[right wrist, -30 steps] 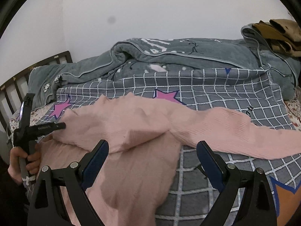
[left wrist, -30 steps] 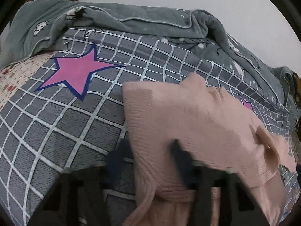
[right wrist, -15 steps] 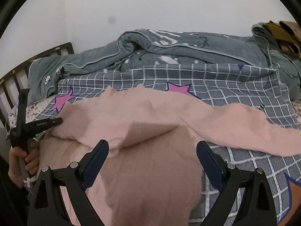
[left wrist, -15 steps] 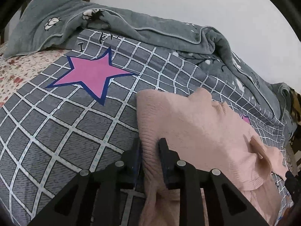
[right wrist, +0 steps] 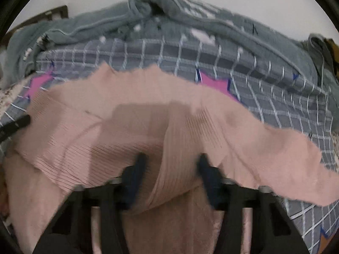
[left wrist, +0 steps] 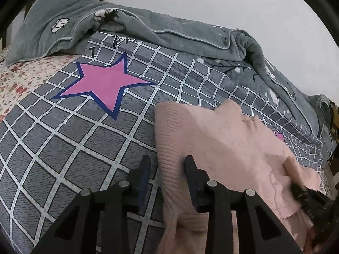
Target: Fold small clothes
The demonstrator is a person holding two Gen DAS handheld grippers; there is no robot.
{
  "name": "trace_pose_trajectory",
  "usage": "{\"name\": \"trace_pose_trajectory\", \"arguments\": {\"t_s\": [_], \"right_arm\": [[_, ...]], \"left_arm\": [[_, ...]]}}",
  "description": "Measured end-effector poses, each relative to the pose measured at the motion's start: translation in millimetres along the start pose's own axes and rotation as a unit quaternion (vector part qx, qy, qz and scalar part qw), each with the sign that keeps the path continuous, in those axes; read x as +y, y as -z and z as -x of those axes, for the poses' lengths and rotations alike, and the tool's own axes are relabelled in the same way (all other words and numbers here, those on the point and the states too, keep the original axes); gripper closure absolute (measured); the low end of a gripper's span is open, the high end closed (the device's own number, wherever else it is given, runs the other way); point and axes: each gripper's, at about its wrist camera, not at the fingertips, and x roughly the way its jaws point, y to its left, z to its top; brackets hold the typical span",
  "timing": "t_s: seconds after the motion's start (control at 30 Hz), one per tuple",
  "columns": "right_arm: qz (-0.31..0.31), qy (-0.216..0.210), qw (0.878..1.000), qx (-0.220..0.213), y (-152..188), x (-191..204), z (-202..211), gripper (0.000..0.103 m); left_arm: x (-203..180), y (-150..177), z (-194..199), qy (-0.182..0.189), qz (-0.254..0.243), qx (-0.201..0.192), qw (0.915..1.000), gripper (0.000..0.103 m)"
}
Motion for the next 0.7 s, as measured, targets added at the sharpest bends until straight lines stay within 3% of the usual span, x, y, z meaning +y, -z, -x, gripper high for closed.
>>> {"name": "trace_pose_trajectory", "arguments": {"t_s": [0.03, 0.1, 0.17, 0.23, 0.27, 0.43, 0.47, 0.53, 0.6, 0.67, 0.7], "right_arm": [[-0.008, 0.001, 1.000, -0.013, 1.0, -6.5, 7.6, 0.093], [-0.051, 0.001, 0.997, -0.050, 6.3, -32.3, 28.6, 0.093], [-0.086, 0.013, 0.995, -0.047, 15.1, -55.5, 33.9, 0.091], [-0.104, 0.001, 0.994, -0.011, 27.9, -79.6, 27.1, 0.079], [-0.113, -0.001, 0.994, -0.003, 34.0, -88.6, 25.2, 0.078], [-0.157, -0.039, 0.987, -0.012, 46.2, -118.8, 30.6, 0.058], [-0.151, -0.039, 0.988, -0.018, 45.2, -119.1, 31.6, 0.054], [-0.137, -0.038, 0.990, -0.021, 42.0, -114.8, 29.7, 0.043], [-0.128, -0.038, 0.991, -0.012, 35.5, -109.2, 20.9, 0.044], [-0.113, -0.025, 0.993, -0.008, 32.2, -102.8, 14.9, 0.070], [-0.104, -0.015, 0.994, -0.010, 30.7, -100.7, 13.8, 0.084]], "left_arm": [[-0.2, 0.5, 0.2, 0.000, 0.000, 0.000, 1.0000, 0.071], [0.0, 1.7, 2.2, -0.002, 0.001, -0.004, 1.0000, 0.071], [1.3, 3.4, 4.9, -0.001, 0.001, -0.007, 1.0000, 0.071], [2.4, 4.6, 6.4, -0.001, 0.001, -0.009, 1.0000, 0.071], [2.7, 5.2, 7.0, -0.001, 0.002, -0.010, 0.9999, 0.071], [2.3, 5.6, 8.1, -0.002, -0.001, -0.015, 0.9999, 0.070], [1.9, 5.3, 6.2, -0.004, -0.003, -0.013, 0.9999, 0.069], [1.9, 5.3, 2.7, -0.006, -0.003, -0.008, 0.9999, 0.056], [2.6, 5.5, 1.1, -0.003, -0.002, -0.008, 1.0000, 0.055], [3.3, 5.6, 0.7, -0.001, 0.000, -0.010, 1.0000, 0.055], [4.1, 5.5, 0.5, 0.005, 0.001, -0.010, 0.9999, 0.072]]}}
